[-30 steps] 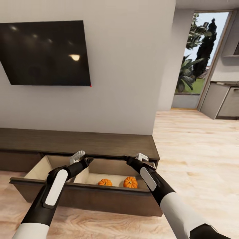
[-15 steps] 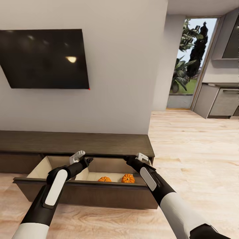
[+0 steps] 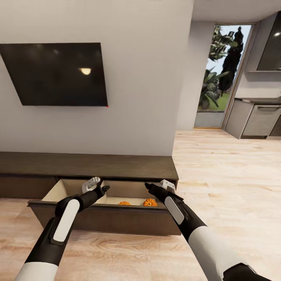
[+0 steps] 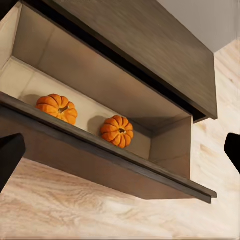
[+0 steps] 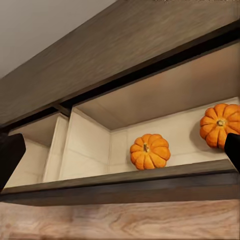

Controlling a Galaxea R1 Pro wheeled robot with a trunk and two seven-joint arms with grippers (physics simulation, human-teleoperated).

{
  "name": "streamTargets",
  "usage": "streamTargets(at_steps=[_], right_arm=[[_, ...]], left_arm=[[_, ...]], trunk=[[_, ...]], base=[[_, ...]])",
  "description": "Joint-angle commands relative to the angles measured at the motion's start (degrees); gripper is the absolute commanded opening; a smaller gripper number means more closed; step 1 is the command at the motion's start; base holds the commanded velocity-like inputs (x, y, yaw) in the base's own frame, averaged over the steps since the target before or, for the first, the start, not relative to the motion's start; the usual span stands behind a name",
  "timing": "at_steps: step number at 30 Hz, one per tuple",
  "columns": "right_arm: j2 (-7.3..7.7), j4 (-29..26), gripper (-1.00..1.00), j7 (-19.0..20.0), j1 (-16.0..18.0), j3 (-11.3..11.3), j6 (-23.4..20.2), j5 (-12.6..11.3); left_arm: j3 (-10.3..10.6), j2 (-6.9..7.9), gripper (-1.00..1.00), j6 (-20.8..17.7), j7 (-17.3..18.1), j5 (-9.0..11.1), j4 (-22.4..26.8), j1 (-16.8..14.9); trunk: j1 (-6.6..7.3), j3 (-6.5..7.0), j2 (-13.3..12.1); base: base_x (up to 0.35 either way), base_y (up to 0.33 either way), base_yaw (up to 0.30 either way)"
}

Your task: Place each of the two pumpkins and all three candles from the living room inside a cabinet in the living room (use any cabinet), then make sure every cabinet is closed, and position the cauldron so it is next to a table in the living room.

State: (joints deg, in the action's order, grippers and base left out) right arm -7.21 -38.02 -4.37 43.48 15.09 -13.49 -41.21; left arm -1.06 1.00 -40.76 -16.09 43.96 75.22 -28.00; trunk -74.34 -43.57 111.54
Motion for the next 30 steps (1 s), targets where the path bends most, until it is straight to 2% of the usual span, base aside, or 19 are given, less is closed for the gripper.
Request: streamTargets(at_steps=[1, 8, 30], right_arm=[[0.04, -0.1, 1.00, -0.5, 0.0, 0.2, -0.1, -0.5], [0.01, -0.1, 1.00, -0.5, 0.0, 0.2, -0.1, -0.5], [0.07, -0.2, 1.00, -0.4, 0.0, 0.2, -0.2, -0.5]], left_arm=[[0.0, 0.01, 1.00, -0.2, -0.5, 0.6, 0.1, 0.0], [0.0, -0.01, 1.00, -0.2, -0.5, 0.6, 0.1, 0.0], [-0.1, 0.05, 1.00, -0.2, -0.4, 0.6, 0.9, 0.1]], trunk=[[0.24, 0.13, -0.4], [1.78, 1.38, -3.2], [1.78, 1.38, -3.2]], base=[[-0.056, 0.000, 0.000], [-0.077, 0.000, 0.000], [-0.328, 0.000, 0.000]])
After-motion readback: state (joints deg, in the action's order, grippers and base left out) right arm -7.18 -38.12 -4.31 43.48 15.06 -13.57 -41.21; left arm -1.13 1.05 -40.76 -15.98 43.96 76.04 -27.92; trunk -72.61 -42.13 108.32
